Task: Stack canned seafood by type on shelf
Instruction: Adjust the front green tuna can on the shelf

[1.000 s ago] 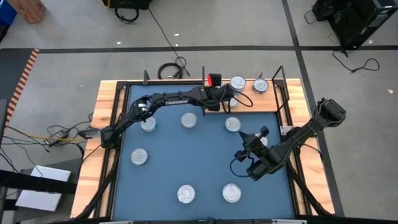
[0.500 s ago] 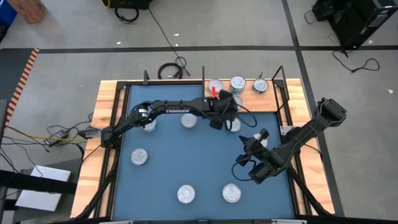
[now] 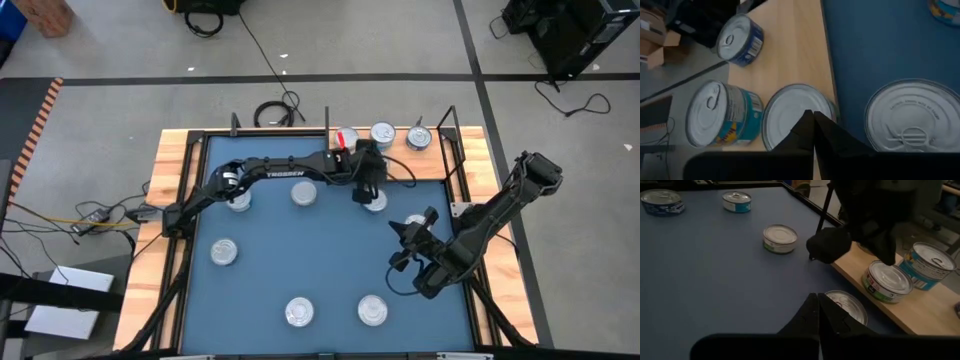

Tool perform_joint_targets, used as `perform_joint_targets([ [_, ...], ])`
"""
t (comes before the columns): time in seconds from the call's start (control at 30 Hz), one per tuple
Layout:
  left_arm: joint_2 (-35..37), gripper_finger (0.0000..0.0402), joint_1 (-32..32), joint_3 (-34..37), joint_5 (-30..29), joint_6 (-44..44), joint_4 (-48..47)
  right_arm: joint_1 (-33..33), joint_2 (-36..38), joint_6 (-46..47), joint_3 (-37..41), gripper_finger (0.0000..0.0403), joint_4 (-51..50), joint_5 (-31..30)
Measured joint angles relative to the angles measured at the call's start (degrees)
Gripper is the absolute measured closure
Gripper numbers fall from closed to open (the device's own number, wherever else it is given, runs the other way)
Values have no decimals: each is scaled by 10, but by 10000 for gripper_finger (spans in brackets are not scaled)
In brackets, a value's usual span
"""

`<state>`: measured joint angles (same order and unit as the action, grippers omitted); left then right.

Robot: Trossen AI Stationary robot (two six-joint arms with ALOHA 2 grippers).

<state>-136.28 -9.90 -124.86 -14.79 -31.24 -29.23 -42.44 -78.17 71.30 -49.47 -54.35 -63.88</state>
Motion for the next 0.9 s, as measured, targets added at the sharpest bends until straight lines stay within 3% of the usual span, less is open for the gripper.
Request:
perform_joint_targets([
  [0.4, -26, 400, -5, 0, -26, -26, 10, 0, -2, -5, 0, 402, 1, -1],
  [0.9, -27, 401, -21, 0, -79, -45, -72, 0, -2, -5, 0, 402, 1, 3],
])
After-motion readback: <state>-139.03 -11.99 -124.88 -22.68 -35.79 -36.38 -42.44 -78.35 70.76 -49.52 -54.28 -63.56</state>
